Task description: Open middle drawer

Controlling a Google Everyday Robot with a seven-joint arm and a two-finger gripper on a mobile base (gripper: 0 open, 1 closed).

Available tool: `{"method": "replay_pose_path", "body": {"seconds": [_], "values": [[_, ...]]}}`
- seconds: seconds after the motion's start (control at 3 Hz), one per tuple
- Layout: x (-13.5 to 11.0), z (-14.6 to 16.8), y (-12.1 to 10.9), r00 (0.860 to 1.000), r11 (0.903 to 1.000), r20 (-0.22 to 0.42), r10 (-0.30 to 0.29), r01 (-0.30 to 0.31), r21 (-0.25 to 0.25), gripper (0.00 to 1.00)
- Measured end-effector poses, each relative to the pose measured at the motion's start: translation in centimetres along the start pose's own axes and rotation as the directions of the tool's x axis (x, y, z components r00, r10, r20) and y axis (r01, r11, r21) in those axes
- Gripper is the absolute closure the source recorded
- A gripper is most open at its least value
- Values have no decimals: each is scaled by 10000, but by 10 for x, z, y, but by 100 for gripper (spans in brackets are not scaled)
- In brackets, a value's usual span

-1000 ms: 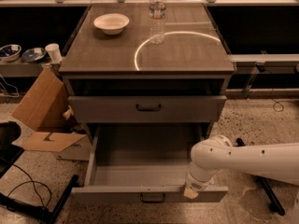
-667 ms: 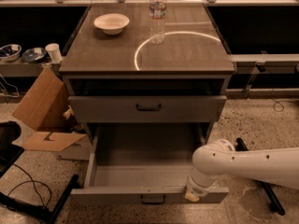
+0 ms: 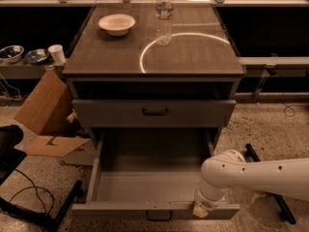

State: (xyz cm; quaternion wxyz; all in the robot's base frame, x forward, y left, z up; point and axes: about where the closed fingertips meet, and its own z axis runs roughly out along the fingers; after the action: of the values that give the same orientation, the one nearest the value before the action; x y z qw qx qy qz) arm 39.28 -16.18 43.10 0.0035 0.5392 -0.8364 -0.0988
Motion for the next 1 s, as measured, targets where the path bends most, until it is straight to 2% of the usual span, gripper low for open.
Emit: {"method": "replay_pose_path", "body": {"seconds": [0.33, 0.67, 1.0], "values": [[0, -1, 0, 10000, 10000, 0, 0, 0, 0, 100], [10, 3, 16, 9997, 9996, -69, 231, -232, -157, 100], [8, 2, 16, 9997, 9996, -69, 231, -233, -157, 100]]}}
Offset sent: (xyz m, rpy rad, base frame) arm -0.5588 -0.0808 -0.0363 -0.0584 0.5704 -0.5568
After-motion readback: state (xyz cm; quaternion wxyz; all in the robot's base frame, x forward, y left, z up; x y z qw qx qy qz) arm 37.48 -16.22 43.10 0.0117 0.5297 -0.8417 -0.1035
